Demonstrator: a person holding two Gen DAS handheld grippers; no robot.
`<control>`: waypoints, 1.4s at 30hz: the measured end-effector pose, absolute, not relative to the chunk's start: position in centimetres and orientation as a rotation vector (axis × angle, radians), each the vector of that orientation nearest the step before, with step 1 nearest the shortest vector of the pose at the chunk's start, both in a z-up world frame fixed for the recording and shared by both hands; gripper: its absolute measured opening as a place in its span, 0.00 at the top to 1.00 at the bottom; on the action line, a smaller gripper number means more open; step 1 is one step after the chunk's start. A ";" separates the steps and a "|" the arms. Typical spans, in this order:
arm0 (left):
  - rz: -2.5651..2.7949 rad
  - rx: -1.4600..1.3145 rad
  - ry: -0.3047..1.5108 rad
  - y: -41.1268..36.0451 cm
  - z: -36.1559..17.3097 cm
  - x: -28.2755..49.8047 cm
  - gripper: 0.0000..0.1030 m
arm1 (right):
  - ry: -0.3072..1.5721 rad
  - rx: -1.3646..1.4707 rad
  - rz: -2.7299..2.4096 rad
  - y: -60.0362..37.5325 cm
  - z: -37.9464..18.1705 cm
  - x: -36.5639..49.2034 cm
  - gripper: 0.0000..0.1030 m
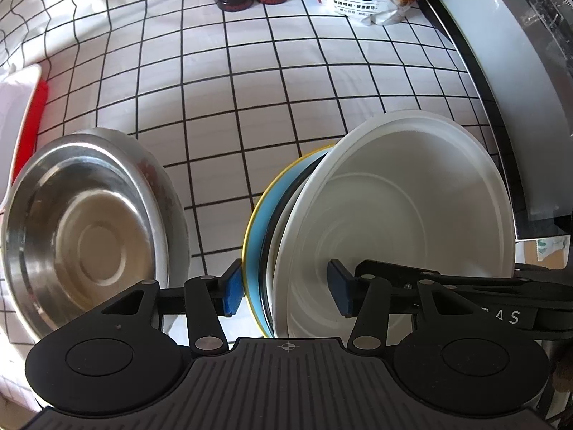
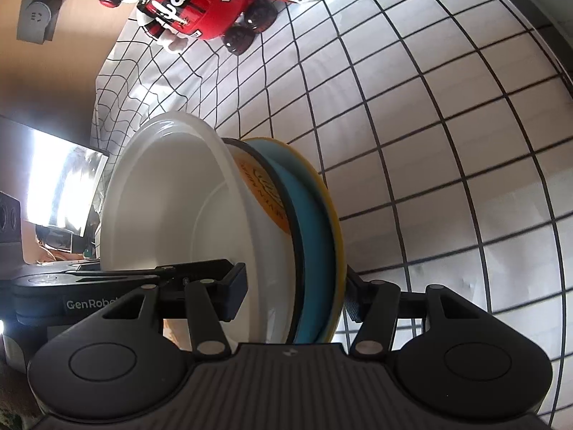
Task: Organize plates and bowls
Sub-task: 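Keep both grippers clamped on the bowl stack rim and tilt it, then lift the bowl stack with both grippers and lower it into the steel bowl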
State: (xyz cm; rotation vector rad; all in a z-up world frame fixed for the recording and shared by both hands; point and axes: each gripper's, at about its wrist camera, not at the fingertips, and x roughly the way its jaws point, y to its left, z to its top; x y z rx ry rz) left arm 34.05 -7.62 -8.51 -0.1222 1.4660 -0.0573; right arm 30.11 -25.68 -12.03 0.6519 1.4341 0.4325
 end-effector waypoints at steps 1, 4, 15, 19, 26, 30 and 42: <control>-0.062 -0.116 1.463 -7.7 -8.4 34.0 0.49 | 1.434 0.653 0.433 -25.7 -11.9 30.0 0.46; -0.073 -0.110 1.458 -7.9 -7.8 33.8 0.49 | 1.428 0.647 0.430 -25.9 -11.3 29.9 0.46; -0.076 -0.124 1.368 -6.6 -3.2 33.3 0.49 | 1.353 0.566 0.471 -24.2 -6.7 31.3 0.46; -0.060 -0.164 1.308 -3.5 -0.6 32.7 0.48 | 1.311 0.476 0.535 -20.6 -3.6 32.7 0.45; 0.044 -0.254 1.227 4.7 1.9 30.6 0.48 | 1.295 0.359 0.659 -11.6 -1.3 35.1 0.45; 0.100 -0.312 1.236 9.2 0.3 29.4 0.48 | 1.353 0.300 0.719 -6.6 -2.9 35.8 0.45; 0.134 -0.330 1.313 13.8 -5.7 28.5 0.50 | 1.544 0.215 0.697 -0.8 -9.8 35.9 0.46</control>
